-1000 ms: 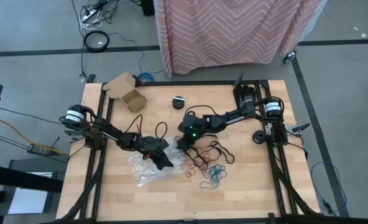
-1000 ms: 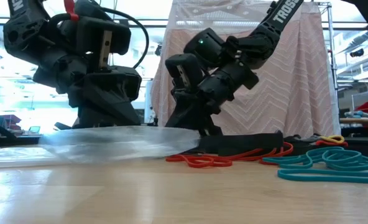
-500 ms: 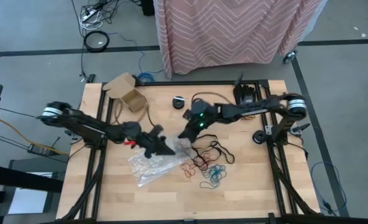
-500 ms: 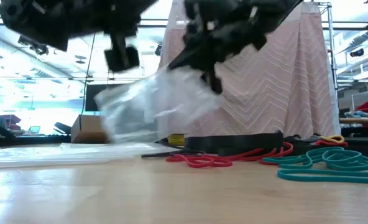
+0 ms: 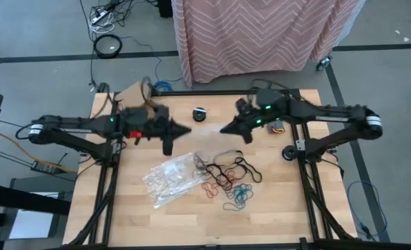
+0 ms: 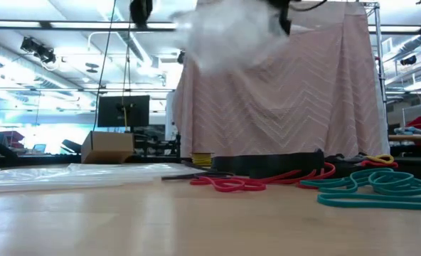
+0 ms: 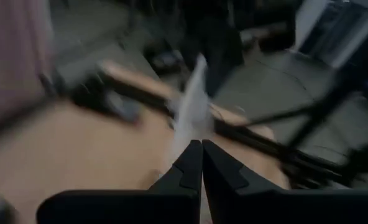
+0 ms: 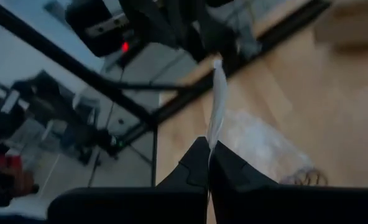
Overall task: Sort rubber bands
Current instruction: Open the transparent zip bag
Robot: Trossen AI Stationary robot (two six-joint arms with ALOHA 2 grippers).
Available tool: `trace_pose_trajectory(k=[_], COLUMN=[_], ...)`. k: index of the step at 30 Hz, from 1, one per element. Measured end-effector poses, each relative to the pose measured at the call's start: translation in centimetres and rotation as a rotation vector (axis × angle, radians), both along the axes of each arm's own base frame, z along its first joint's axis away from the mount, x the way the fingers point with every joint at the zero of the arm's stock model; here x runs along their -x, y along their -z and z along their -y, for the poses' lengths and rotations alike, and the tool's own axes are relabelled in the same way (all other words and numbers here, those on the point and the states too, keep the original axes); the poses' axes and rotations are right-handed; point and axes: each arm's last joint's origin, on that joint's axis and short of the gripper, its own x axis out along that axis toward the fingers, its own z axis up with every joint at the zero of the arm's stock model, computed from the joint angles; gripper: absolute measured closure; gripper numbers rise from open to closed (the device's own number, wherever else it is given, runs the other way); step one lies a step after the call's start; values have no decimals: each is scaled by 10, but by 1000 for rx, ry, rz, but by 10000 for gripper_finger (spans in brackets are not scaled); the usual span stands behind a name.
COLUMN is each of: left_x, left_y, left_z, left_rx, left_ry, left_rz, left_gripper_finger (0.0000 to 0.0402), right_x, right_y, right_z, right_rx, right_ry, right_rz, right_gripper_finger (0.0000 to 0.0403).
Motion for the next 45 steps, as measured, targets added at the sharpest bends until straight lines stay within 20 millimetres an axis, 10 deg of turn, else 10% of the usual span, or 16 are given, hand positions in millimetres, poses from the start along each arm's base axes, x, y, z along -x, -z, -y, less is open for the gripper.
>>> trace_pose_trajectory(k=[10, 25, 45], left_x=[11, -68, -52], left_y=[-63, -16, -6], left_z=[-28, -36, -45], left_rx=[-201, -45, -16], left_ry=[-187, 115, 151], left_rz=[162, 139, -32], left_gripper_finger=[382, 369, 259], right_x=[62, 90, 77], right_y=[-55, -68, -60], right_z=[3, 1, 8], right_rx=[137, 156, 174], right_ry=[124, 77, 235], right_rz=[294, 363, 304], right_gripper_finger=[403, 403, 403])
